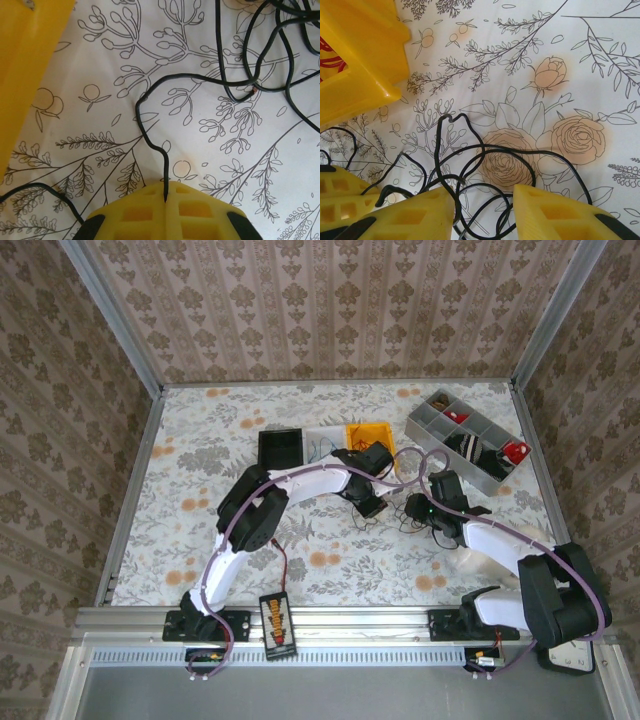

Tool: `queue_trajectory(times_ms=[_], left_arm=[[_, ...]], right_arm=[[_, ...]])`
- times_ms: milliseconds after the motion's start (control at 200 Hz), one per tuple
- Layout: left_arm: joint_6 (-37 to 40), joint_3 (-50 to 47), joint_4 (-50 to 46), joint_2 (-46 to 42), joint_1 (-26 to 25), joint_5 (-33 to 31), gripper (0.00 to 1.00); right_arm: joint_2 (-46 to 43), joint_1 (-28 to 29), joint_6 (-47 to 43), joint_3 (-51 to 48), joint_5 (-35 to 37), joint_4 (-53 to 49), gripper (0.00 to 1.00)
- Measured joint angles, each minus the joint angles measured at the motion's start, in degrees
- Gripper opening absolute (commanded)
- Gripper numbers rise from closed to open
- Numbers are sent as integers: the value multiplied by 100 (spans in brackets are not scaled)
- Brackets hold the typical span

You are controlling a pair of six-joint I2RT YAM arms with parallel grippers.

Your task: Untangle the cables

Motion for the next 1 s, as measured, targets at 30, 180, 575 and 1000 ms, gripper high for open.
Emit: queue_trajectory(times_ms=[30,180,575,1000], left_arm=[[-13,-55,79,-48,9,-11,0],[-114,-501,431,-811,138,-116,0],[-911,-352,1427,-3213,1453,-503,0],[-1375,-815,1956,-3744,1615,404,0]], right_arm=[[0,0,2,0,0,2,37],[0,0,7,-2,4,4,37],[-17,0,146,-205,2,52,54],[-61,94,-142,-210,-570,378,53]])
